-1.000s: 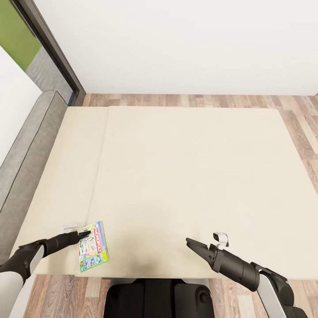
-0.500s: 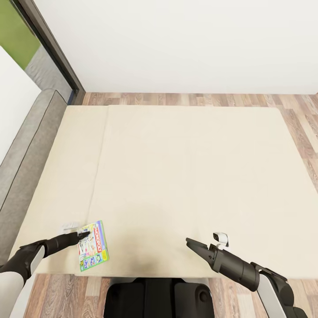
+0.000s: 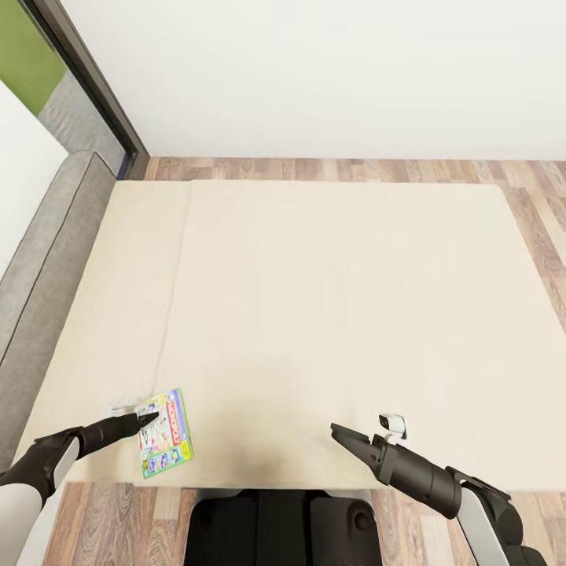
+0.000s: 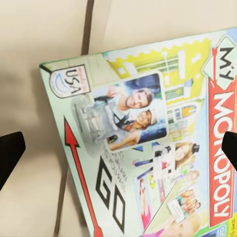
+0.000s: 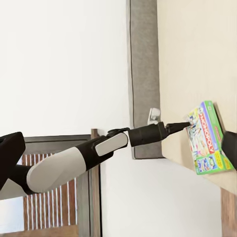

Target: Put all the toys in the child's room - the three board games (two on the bed and one on the table), the two jigsaw puzzles on the table, and the tennis ball on the table - inside the toy box on the table in the child's room.

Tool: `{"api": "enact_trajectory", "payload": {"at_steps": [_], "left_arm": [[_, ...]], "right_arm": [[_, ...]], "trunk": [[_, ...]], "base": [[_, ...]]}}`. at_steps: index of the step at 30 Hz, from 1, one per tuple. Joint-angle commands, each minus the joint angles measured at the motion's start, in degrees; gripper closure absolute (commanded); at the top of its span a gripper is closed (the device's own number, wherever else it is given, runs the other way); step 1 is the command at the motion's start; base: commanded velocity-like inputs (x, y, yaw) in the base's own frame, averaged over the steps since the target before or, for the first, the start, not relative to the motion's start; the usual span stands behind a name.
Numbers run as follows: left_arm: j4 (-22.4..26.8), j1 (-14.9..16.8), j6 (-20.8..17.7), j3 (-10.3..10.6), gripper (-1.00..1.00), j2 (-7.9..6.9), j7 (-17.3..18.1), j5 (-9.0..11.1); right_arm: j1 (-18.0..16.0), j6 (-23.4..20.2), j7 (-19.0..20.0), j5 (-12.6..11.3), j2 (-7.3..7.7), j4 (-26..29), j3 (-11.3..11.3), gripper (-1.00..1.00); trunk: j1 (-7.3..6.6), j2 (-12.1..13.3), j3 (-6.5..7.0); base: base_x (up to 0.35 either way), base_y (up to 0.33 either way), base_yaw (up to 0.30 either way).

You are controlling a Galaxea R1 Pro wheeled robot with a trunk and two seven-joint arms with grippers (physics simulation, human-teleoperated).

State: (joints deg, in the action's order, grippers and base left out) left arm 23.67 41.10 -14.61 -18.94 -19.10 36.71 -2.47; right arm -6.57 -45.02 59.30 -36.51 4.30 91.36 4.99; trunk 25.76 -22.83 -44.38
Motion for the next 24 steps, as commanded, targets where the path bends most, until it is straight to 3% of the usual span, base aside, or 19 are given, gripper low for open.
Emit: {"api": "enact_trajectory", "payload": {"at_steps": [1,11,24], "left_arm": [[0.1,0.0,-0.5,-0.5,-1.00,0.06,0.4,-0.3],[0.1,0.0,-0.3,-0.5,-1.00,0.27,0.4,-0.3],[0.1,0.0,0.0,-0.4,-1.00,0.43,0.4,-0.3]], "right_arm": [[0.0,-0.3,0.0,-0.2,0.01,0.0,0.0,-1.00],[0.0,-0.3,0.0,-0.1,0.01,0.0,0.0,-1.00],[0.0,-0.3,0.2,-0.1,0.01,0.0,0.1,-1.00]], "trunk": [[0.03,-0.1,-0.16],[0.03,-0.1,-1.04],[0.03,-0.1,-1.21]], "base": [[0.000,0.000,0.000],[0.000,0.000,0.000],[0.000,0.000,0.000]]}}
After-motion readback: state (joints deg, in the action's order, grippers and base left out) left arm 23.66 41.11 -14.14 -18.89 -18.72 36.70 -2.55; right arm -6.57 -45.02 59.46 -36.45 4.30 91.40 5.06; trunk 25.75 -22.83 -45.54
